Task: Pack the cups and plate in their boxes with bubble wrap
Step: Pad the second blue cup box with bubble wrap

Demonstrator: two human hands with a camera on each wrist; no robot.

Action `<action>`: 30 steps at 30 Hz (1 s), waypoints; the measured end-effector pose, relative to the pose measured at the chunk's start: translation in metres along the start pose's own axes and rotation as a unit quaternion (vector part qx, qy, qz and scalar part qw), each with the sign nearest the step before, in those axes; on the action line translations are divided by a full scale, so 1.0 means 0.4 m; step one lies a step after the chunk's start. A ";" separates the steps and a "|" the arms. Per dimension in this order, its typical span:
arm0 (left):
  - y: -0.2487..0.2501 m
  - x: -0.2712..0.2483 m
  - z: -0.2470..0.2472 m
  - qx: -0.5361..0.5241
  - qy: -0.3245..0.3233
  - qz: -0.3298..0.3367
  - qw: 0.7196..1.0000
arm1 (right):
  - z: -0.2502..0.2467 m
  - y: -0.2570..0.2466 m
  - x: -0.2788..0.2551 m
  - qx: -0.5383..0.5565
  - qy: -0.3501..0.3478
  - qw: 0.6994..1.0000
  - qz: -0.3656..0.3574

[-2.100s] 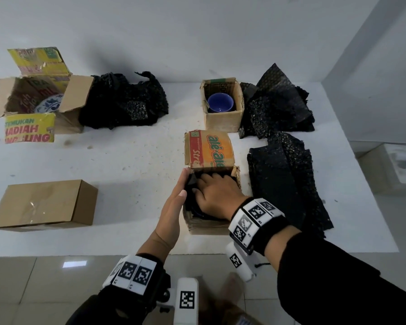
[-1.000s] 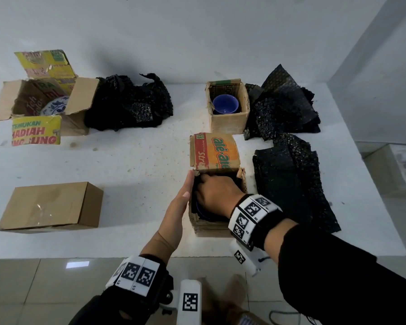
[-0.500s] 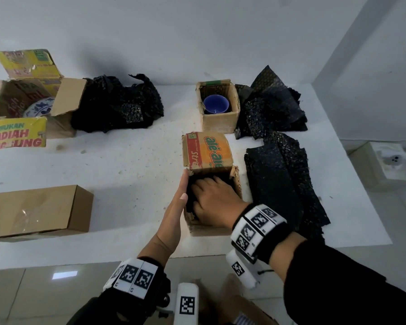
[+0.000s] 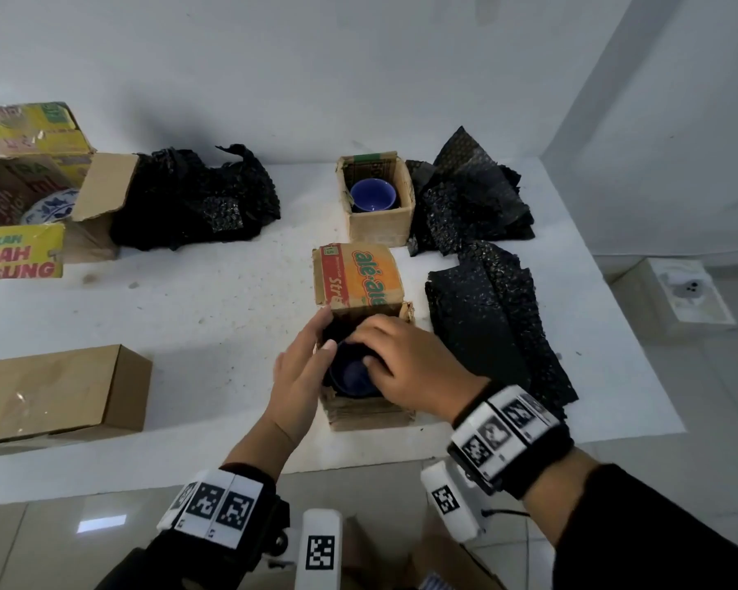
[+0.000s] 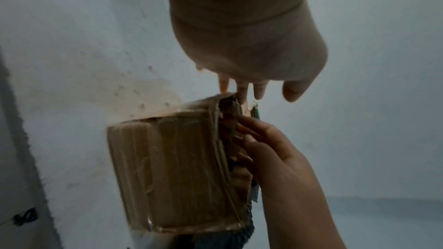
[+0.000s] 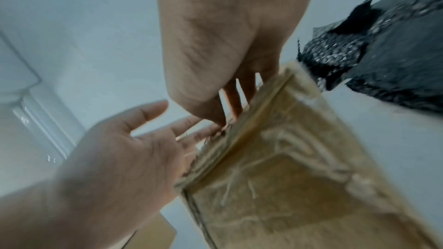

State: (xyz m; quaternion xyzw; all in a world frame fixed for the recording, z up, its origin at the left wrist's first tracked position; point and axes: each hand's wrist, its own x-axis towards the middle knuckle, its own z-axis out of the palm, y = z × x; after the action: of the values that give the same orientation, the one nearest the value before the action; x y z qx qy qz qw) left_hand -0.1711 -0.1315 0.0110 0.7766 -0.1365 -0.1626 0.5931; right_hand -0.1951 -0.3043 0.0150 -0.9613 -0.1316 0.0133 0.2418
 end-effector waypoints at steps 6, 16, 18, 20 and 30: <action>0.095 0.044 0.115 0.177 -0.019 0.142 0.974 | -0.079 0.138 -0.128 -0.006 0.181 0.982 0.061; 0.082 0.149 0.439 0.376 -0.270 0.057 0.885 | -0.041 0.352 -0.255 -0.027 0.020 0.906 0.423; 0.059 0.162 0.471 0.418 -0.301 0.010 0.857 | -0.027 0.368 -0.259 -0.036 0.007 0.911 0.411; 0.043 0.169 0.492 0.450 -0.312 -0.016 0.837 | -0.018 0.382 -0.260 -0.044 -0.001 0.921 0.388; 0.069 0.224 0.529 0.527 -0.165 0.027 0.833 | -0.079 0.413 -0.248 0.135 0.078 0.954 0.256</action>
State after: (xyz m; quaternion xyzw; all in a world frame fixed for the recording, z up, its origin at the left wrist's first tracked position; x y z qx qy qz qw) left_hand -0.1779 -0.3605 -0.0218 0.9291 -0.3186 -0.1759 0.0662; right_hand -0.2474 -0.4848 -0.0382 -0.9190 0.1413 0.0171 0.3677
